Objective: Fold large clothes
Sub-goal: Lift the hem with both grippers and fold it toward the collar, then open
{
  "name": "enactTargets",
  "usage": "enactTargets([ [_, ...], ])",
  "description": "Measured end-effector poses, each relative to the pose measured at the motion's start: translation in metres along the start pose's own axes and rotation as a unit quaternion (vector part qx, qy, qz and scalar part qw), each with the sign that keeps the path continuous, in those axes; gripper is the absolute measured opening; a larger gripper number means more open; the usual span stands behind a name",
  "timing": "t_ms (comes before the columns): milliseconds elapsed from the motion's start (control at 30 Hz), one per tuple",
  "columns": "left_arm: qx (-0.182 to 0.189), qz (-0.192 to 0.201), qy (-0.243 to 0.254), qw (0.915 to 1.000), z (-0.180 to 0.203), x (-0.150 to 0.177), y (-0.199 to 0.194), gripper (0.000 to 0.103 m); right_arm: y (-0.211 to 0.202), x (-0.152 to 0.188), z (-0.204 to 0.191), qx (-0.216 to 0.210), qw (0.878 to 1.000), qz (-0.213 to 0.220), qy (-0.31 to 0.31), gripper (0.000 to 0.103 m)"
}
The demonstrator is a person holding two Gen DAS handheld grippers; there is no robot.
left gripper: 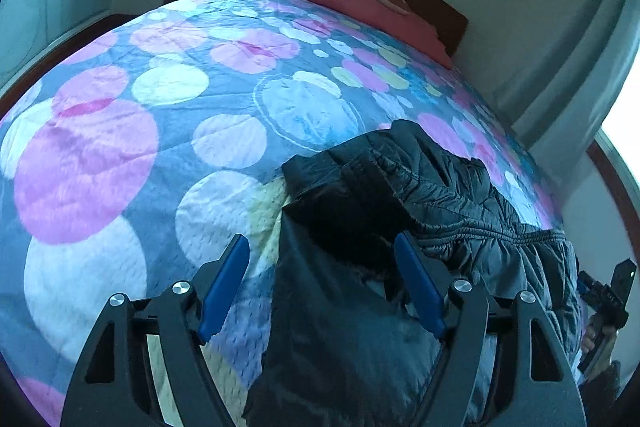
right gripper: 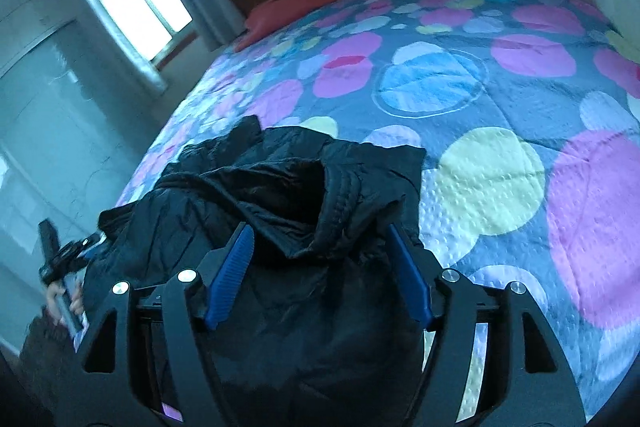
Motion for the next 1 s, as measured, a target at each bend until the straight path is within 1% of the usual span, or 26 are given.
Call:
enactTargets([
  [100,0.002,-0.01,0.023,0.9997,0.006,-0.005,0.007,0.074,0.002,0.003,-0.002,-0.001,1.0,-0.01,-0.029,0.069],
  [167,-0.005,-0.023,0.052,0.9984,0.011,-0.007,0.015,0.074,0.006,0.005,-0.003,0.004,0.999,-0.02,-0.05,0.07],
  [233,-0.013,-0.033,0.08,0.9962,0.014,-0.008,0.019,0.074,0.011,0.006,-0.006,0.006,0.997,-0.026,-0.071,0.076],
  [333,-0.016,-0.034,0.108,0.9934,0.016,-0.007,0.019,0.074,0.016,0.003,-0.009,0.017,0.995,-0.028,-0.099,0.077],
  [533,-0.018,-0.039,0.122,0.9916,0.02,-0.018,0.028,0.074,0.034,-0.012,-0.01,0.024,0.992,-0.023,-0.12,0.077],
  [633,-0.026,-0.056,0.132,0.9893,0.022,-0.027,0.04,0.074,0.044,-0.021,-0.012,0.046,0.989,-0.028,-0.138,0.077],
  [767,-0.032,-0.08,0.146,0.9855,0.022,-0.035,0.054,0.074,0.056,-0.031,-0.01,0.06,0.986,-0.038,-0.151,0.077],
  [833,-0.033,-0.087,0.154,0.9836,0.022,-0.038,0.059,0.074,0.06,-0.035,-0.008,0.068,0.984,-0.039,-0.157,0.082],
  [933,-0.032,-0.094,0.16,0.9821,0.022,-0.039,0.065,0.074,0.065,-0.039,-0.001,0.064,0.986,-0.039,-0.149,0.084],
  [967,-0.031,-0.097,0.159,0.9821,0.022,-0.039,0.067,0.073,0.067,-0.04,0.001,0.058,0.987,-0.041,-0.143,0.084],
  [1000,-0.025,-0.099,0.158,0.9822,0.022,-0.039,0.068,0.067,0.07,-0.04,0.003,0.054,0.988,-0.045,-0.137,0.083],
])
Point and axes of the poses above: each gripper's, at about its wrist camera, not at the fingertips, and y roughly the way its jaws point, z to its right, x to its underside, the point moved 2 cm from there along y, roughly the way its jaws point, and after that the axes turned 5 degrees about -y, right-handed, at the moved point
